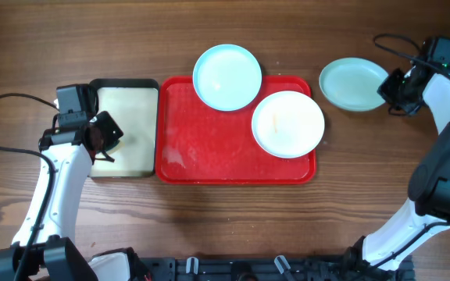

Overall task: Clean dirty plates on tray and stack at the side
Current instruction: 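Carry the light-blue plate right and set it on the table beside the red tray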

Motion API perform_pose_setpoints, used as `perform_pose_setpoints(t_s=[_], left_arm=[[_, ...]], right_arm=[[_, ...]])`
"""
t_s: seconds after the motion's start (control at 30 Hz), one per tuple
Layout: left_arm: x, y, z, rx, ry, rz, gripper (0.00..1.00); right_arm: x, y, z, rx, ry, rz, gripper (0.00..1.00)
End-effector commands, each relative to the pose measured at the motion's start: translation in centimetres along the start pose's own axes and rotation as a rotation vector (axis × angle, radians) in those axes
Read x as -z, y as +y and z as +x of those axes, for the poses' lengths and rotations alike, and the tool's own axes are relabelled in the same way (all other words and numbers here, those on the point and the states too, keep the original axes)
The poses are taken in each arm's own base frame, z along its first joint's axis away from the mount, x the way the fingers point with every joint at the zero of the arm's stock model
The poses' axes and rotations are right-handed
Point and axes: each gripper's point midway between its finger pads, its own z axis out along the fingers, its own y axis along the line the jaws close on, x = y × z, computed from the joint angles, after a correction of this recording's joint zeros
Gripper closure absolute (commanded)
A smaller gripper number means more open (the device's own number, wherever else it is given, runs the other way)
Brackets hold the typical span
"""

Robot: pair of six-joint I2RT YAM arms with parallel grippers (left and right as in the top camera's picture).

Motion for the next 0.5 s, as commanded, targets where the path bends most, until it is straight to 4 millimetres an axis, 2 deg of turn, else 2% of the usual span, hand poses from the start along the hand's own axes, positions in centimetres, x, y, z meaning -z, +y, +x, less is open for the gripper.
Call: perform_pose_setpoints(t_s=[0.0,0.27,0.47], left_arm=[[0.4,0.0,-0.2,-0.005,-0.013,0.012,0.96],[0.4,0.0,-0.2,-0.005,-0.013,0.012,0.96],[0.4,0.0,-0.2,-0.004,-0.014,0.013,0.96]], right_arm=[[0.4,0.0,0.1,0.033,-0.016,0.021,0.96],[0.4,0.2,1.2,0.044,0.024,0.033,0.96],[0.4,0.0,1.6,0.044,0.04,0.039,0.87]])
